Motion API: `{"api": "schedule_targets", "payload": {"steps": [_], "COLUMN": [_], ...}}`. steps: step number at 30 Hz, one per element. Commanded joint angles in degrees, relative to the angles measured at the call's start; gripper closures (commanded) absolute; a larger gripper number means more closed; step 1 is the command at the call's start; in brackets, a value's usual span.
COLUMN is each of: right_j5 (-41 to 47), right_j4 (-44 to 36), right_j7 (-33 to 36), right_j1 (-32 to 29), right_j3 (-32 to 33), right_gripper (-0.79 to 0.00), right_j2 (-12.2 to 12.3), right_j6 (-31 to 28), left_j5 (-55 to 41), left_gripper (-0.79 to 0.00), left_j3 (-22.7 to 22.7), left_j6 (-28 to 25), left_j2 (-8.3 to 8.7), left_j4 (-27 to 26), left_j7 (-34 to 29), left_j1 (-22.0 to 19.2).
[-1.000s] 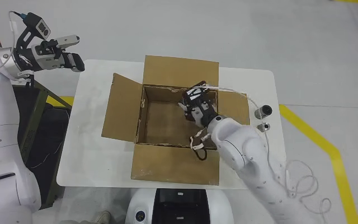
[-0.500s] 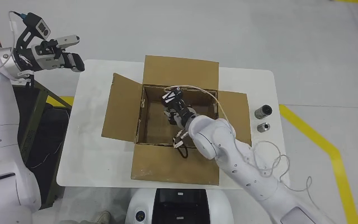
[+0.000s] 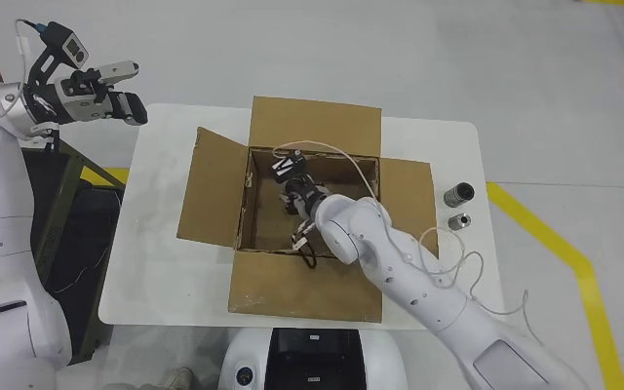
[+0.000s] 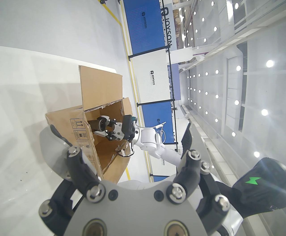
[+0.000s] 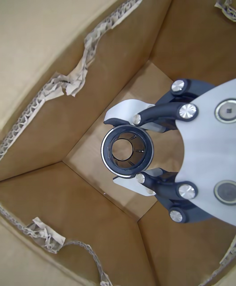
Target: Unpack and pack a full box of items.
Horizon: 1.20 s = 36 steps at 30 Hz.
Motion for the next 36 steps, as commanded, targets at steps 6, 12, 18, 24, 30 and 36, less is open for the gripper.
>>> {"api": "schedule_targets", "payload": {"steps": [6,12,18,24,30,36], "right_j5": [0.9,0.5,-0.7,-1.4,-2.4,-3.9], "right_j4": [4.9,7.2,8.1,7.0,-0.5,-12.5], "right_j7": [-2.0,-2.6,-2.6,-2.4,-1.8,0.2], "right_j1": [0.5,1.0,1.0,0.1,-3.4,-9.5], "right_j3": [-1.6,-1.8,-1.7,-0.6,3.4,9.6], "right_gripper": [0.000,0.000,-0.446,-0.563,-0.606,-0.625], "right_j2": [-1.4,-2.3,-2.8,-2.9,-1.7,0.4], "right_j6": [-0.6,-0.4,-0.2,-0.3,-1.6,-3.9], "left_j5": [0.0,0.0,0.0,0.0,0.0,0.0], "left_gripper": [-0.785,-0.785,-0.785,-0.785,-0.785,-0.785], "left_j3": [0.0,0.0,0.0,0.0,0.0,0.0], "left_j6": [0.0,0.0,0.0,0.0,0.0,0.0], "left_j2": [0.00,0.00,0.00,0.00,0.00,0.00], "left_j4": [0.0,0.0,0.0,0.0,0.0,0.0], "left_j7": [0.0,0.0,0.0,0.0,0.0,0.0], "left_j1": [0.0,0.0,0.0,0.0,0.0,0.0]}}
